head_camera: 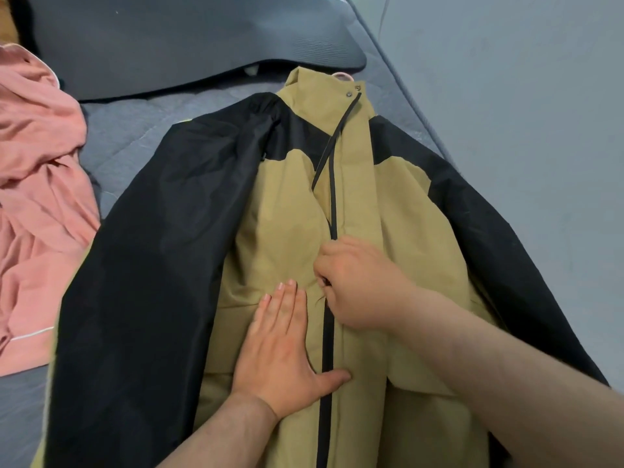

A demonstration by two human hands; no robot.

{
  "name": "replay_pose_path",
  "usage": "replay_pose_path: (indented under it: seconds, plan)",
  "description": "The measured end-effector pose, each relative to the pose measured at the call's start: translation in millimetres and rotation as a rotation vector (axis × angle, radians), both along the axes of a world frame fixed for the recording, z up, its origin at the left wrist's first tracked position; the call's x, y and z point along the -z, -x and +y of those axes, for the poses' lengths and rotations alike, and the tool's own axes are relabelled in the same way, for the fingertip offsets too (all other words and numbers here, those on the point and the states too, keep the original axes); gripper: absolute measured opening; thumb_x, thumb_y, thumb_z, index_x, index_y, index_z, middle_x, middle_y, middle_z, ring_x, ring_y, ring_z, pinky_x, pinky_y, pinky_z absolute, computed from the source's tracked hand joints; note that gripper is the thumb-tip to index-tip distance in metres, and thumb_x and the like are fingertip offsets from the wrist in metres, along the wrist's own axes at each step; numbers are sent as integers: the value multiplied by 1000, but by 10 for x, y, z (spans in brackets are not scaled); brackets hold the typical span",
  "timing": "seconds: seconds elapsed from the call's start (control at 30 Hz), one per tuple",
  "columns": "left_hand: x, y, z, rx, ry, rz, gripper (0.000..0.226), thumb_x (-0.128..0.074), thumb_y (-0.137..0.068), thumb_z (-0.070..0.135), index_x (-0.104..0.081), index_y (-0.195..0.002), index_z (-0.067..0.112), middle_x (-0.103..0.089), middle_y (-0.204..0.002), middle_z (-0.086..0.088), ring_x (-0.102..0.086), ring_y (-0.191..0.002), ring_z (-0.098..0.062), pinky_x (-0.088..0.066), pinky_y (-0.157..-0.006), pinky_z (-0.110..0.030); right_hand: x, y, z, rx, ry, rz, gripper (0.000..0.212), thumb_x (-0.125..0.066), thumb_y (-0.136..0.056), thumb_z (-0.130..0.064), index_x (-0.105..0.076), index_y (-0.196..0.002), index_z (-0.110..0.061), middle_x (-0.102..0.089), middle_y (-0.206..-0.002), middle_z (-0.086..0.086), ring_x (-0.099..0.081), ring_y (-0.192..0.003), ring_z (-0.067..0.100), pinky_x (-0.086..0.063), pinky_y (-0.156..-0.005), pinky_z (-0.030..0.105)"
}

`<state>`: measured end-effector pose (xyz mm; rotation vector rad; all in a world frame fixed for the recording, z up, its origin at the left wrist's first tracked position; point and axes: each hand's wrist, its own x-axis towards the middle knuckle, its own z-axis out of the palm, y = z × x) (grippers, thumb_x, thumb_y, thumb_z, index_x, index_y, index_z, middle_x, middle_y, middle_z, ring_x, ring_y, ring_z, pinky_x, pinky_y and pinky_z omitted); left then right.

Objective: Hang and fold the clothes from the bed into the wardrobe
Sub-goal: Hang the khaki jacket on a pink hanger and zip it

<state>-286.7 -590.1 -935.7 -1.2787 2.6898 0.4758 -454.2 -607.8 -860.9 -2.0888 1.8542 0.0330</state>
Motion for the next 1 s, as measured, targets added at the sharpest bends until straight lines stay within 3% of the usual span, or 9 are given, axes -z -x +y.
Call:
replay_pose_path:
  seconds: [0.1,0.17,0.4,0.57,0.63,0.7,0.77,0.83,1.0]
  plan:
    - [8,3,-9,6,-9,1,131,-40,-54,94,-34,-146,0,-29,-154,-17,-28,-143,-29,-18,-111,-43,-23,122,-114,177,-256,-112,10,-56,-92,-18,-57,-83,-14,-60,-88,2,-56,-83,21,-52,-74,36]
    - [-15,17,-12,11,-30,1,132,-40,-54,94,-31,-146,0,-28,-154,-17,-28,-143,-30,-18,-110,-44,34,202,-94,319,-309,-155,8,-60,-93,-21,-60,-87,-15,-62,-88,1,-60,-82,19,-55,-75,35]
    - [13,12,-18,17,-58,-7,131,-39,-56,95,-34,-145,-2,-30,-153,-19,-30,-142,-31,-19,-109,-44,169,509,-583,709,32,-309,10,-59,-93,-21,-59,-84,-17,-60,-80,-1,-57,-76,17,-51,-68,33]
    - [-73,-3,-23,-26,-75,35,118,-34,-67,90,-36,-146,2,-35,-152,-14,-34,-140,-27,-17,-112,-40,502,417,-524,871,80,-607,11,-60,-93,-20,-58,-82,-21,-62,-83,-6,-59,-81,11,-43,-64,21]
    - [-273,190,-181,-99,-3,187,102,-29,-78,82,-20,-153,13,-26,-157,-6,-24,-144,-23,-2,-117,-30,538,455,-520,900,85,-645,14,-62,-92,-21,-57,-79,-24,-63,-84,-7,-59,-80,10,-42,-63,20]
    - [-391,485,-519,-143,106,317,96,-34,-84,73,2,-154,19,-7,-161,-1,-4,-148,-19,8,-114,-28,531,510,-559,909,91,-653,15,-62,-91,-21,-57,-78,-24,-64,-83,-7,-59,-79,9,-44,-65,23]
    - [-401,718,-875,-111,190,265,102,-35,-83,72,13,-152,15,12,-161,-6,11,-148,-19,13,-113,-30,536,519,-566,915,95,-674,14,-62,-92,-22,-58,-79,-24,-64,-83,-7,-60,-80,10,-47,-68,26]
    - [-263,799,-1082,-91,185,178,108,-30,-80,76,16,-151,10,19,-159,-10,17,-147,-20,14,-117,-31,545,525,-554,918,86,-690,13,-61,-92,-22,-58,-80,-24,-63,-83,-7,-59,-80,9,-48,-70,26]
    - [46,774,-1111,-91,161,79,114,-29,-75,81,10,-151,5,14,-159,-14,13,-147,-23,8,-117,-35,557,576,-575,899,38,-719,12,-61,-93,-24,-58,-82,-24,-64,-83,-7,-61,-80,10,-54,-73,29]
